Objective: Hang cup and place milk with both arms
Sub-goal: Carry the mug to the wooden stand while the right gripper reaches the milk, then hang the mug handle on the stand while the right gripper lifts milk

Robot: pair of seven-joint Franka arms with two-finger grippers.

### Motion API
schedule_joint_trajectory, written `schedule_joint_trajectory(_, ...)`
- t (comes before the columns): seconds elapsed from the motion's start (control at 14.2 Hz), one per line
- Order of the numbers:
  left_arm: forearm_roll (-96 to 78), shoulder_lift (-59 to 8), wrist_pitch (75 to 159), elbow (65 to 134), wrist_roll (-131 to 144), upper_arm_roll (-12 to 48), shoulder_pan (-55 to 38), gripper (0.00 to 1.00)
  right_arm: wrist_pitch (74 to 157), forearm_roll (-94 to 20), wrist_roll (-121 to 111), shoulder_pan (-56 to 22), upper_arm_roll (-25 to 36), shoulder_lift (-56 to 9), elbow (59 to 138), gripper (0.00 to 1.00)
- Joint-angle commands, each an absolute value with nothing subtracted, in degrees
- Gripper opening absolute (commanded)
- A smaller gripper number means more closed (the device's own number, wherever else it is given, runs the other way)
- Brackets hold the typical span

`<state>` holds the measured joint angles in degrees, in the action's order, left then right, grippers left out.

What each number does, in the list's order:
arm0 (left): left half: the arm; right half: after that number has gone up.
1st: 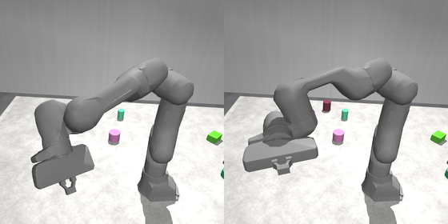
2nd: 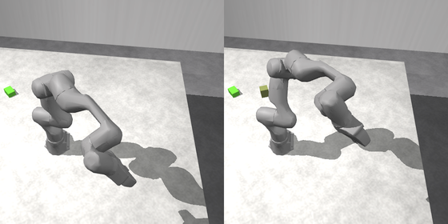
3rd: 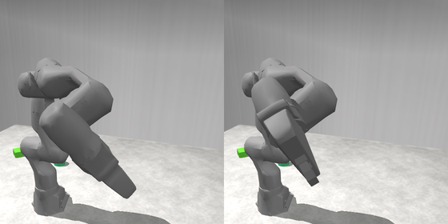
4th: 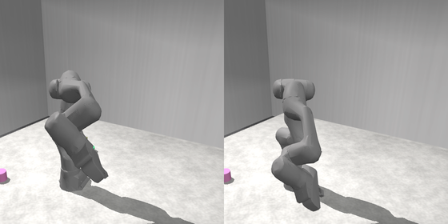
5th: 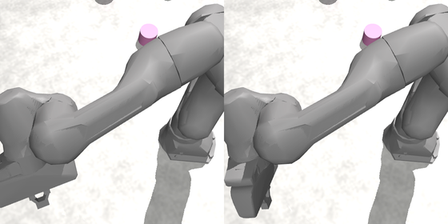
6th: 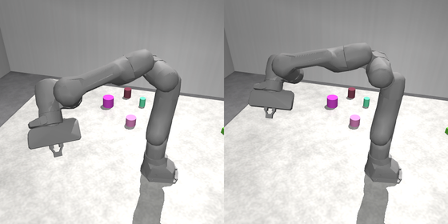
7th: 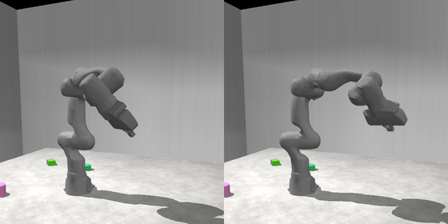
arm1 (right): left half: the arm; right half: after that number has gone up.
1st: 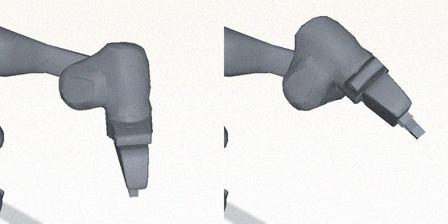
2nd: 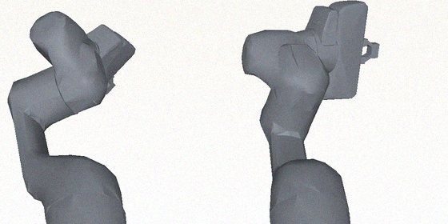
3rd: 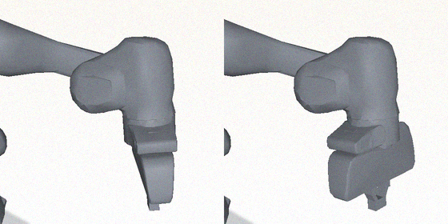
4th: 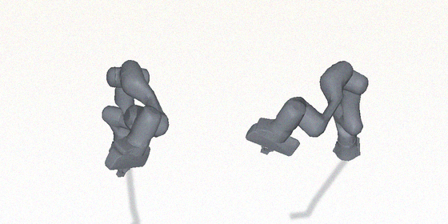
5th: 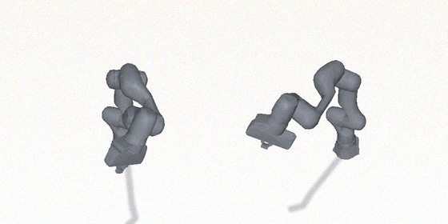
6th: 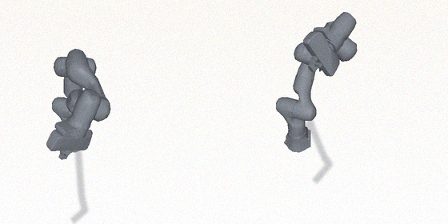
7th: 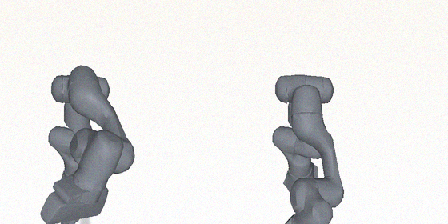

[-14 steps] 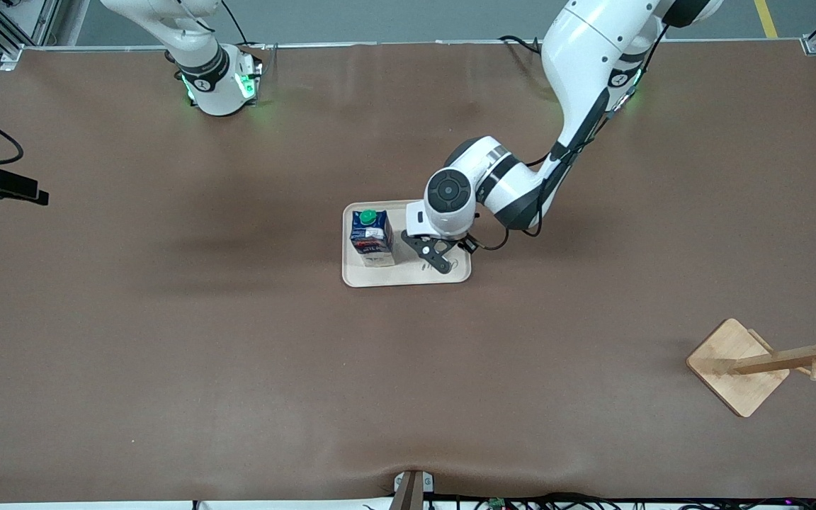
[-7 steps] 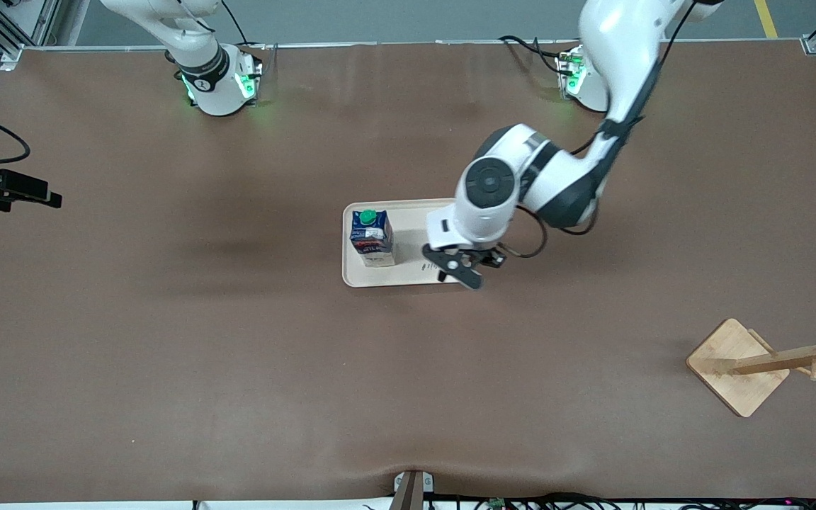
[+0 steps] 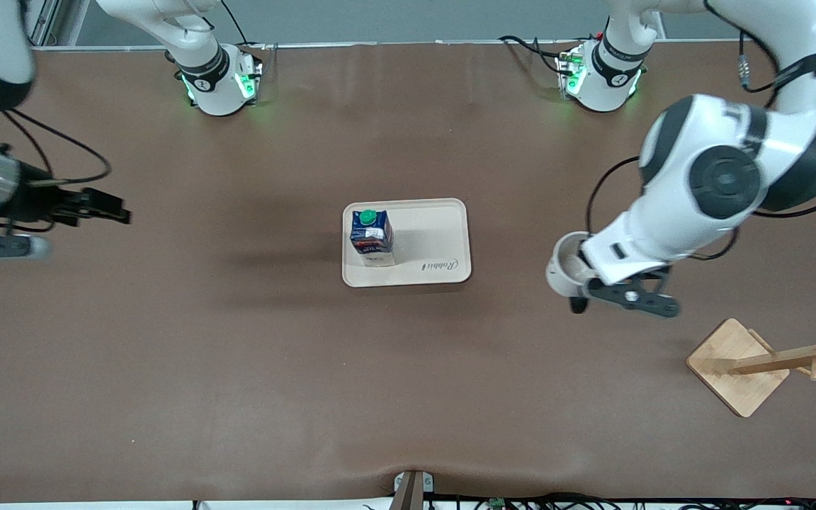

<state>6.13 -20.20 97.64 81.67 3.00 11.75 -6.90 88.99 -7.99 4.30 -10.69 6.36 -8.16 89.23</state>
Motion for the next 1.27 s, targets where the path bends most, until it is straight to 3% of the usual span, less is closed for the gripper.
schedule_joint_trajectory(0.0, 7.12, -16.27, 94.31, 81.83, 1.24, 12.22, -2.13, 0.0, 89.56, -8.17, 10.17, -17.82, 6.94, -10.28, 88.24, 1.0)
schedule_joint_trajectory(0.49, 6.15, -13.71, 93.16, 81.91, -13.78, 12.39, 11.5, 0.0, 98.42, -8.7, 26.35, -32.94, 6.77, -18.18, 88.24, 1.0)
schedule_joint_trajectory(0.7, 5.11, -14.06, 93.25, 81.74, -22.2, 12.31, 15.54, 0.0, 101.85, -15.98, 27.42, -34.71, 6.86, -21.09, 88.24, 1.0)
schedule_joint_trajectory(1.2, 3.34, -16.43, 96.14, 81.56, -37.77, 12.22, 22.59, 0.0, 110.39, -16.79, 35.42, -41.22, 6.86, -25.92, 88.15, 1.0)
